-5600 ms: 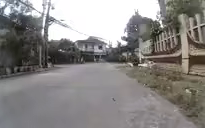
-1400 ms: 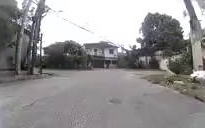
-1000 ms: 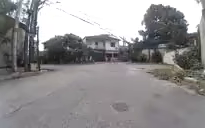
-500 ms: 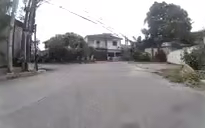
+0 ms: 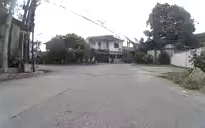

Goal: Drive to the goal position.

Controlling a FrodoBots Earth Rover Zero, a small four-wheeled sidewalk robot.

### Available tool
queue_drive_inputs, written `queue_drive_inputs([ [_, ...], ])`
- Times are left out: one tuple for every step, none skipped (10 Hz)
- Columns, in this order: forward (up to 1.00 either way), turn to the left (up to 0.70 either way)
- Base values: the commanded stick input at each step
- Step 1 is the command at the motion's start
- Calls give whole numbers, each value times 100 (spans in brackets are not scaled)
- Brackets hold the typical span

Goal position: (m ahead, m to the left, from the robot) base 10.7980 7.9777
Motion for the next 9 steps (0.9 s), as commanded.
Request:
queue_drive_inputs([
  [100, 3],
  [100, 3],
  [100, 3],
  [100, 3],
  [100, 4],
  [100, 15],
  [100, 43],
  [100, 43],
  [100, 43],
])
